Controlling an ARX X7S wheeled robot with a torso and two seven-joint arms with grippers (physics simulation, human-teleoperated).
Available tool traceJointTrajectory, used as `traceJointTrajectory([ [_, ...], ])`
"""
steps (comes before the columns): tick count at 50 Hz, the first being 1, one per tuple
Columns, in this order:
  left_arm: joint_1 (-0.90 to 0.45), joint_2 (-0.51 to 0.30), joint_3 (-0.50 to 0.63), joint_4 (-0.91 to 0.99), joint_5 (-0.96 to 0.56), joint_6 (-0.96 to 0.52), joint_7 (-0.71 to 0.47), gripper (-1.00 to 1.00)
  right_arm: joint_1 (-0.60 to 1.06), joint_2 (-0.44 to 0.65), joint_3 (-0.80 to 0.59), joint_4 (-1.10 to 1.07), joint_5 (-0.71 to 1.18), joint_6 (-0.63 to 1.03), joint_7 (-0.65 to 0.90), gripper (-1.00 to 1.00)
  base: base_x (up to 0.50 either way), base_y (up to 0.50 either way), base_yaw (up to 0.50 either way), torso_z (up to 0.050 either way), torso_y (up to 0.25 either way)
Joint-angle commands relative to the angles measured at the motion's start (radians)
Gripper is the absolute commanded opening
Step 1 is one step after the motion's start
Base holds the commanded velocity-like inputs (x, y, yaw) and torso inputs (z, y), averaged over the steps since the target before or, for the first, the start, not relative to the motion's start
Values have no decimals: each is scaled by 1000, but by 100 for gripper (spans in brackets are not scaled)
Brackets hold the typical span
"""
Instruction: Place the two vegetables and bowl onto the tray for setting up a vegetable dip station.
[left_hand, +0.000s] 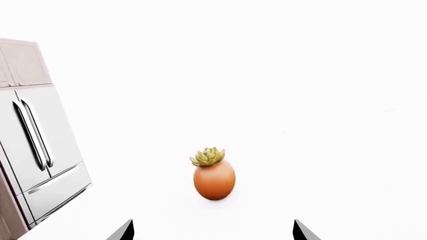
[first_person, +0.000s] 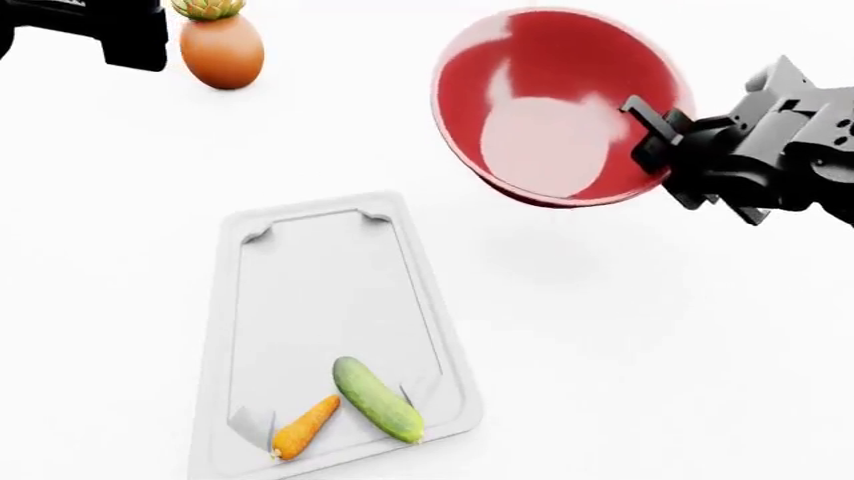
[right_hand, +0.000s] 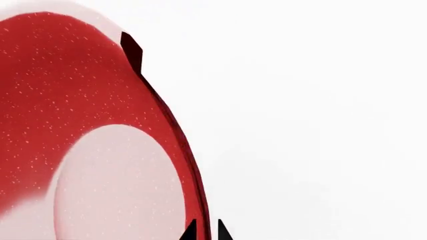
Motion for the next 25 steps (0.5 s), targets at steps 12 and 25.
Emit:
traceJointTrajectory([
  [12, -64, -6, -23, 9, -16, -25, -27, 100, 308, 105, 27, -472, -75, -110, 254, -100, 0, 0, 0, 0, 0],
  [25, -46, -8, -26, 18, -2, -14, -6, 100, 334, 71, 184, -417, -80, 189, 380, -100, 0, 0, 0, 0, 0],
])
